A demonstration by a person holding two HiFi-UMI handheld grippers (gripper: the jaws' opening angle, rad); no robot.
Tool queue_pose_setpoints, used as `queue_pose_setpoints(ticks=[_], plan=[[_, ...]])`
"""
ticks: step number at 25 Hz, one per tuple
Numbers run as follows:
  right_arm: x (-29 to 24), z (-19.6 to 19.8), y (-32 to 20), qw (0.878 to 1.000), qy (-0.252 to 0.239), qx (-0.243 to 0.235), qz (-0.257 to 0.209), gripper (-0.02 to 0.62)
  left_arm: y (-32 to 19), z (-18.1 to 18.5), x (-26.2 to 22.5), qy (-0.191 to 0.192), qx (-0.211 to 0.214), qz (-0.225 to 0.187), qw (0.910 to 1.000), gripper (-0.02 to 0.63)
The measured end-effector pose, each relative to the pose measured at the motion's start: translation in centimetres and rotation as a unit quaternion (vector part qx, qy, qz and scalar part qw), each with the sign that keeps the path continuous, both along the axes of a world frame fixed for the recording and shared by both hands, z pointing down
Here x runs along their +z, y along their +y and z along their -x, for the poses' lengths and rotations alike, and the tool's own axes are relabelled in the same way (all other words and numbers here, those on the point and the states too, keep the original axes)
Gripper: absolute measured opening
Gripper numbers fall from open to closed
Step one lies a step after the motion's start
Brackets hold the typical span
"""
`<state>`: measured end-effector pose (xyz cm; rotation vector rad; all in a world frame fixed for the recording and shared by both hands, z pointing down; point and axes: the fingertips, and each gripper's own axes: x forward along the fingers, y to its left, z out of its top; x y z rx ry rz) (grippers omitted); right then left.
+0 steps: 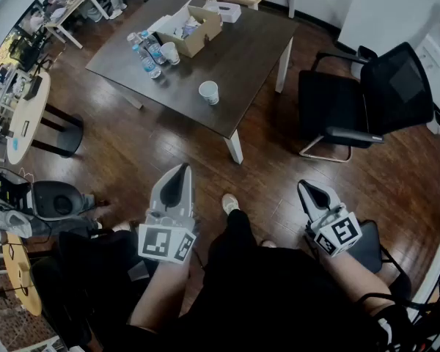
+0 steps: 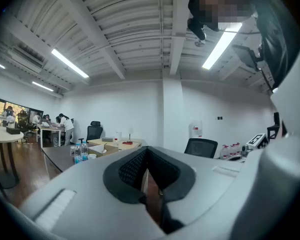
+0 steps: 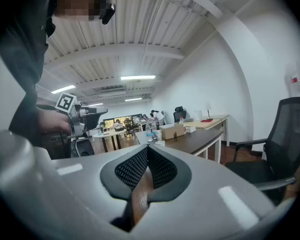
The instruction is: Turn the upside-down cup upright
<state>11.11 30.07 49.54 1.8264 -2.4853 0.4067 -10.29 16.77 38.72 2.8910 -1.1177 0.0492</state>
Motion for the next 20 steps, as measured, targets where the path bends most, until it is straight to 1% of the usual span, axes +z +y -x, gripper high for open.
queue_pose_setpoints(ticks=[4,7,9,12,14,20], plan=[[0.4,1.2,-4.1,1.000,-0.002,-0.002,0.011,0.002,-4.7,1.2,0.0,-0.010,-0.001,0.000,1.0000,0.000],[0.0,2.6,-8.0,1.000,0.003,-0.011,0.015,0.002,-8.1,2.1,0.1,-0.003,-0.003,0.008,1.0000,0.000],[-0.8,3.8,-10.2,1.000,0.015,-0.024,0.012,0.002,-10.0,2.7,0.1,0.001,-0.001,0.012,0.9999,0.000],[-1.9,4.7,-13.5,0.999,0.033,-0.033,0.010,0.002,-12.6,3.2,-0.6,0.011,0.006,0.004,0.9999,0.000],[-2.2,4.9,-16.0,0.999,0.036,-0.032,0.010,0.002,-14.5,3.3,-0.9,0.016,0.008,-0.002,0.9998,0.000],[-4.6,5.8,-22.5,0.997,0.059,-0.042,-0.021,0.003,-19.7,3.9,-0.6,0.022,0.007,0.002,0.9997,0.000]])
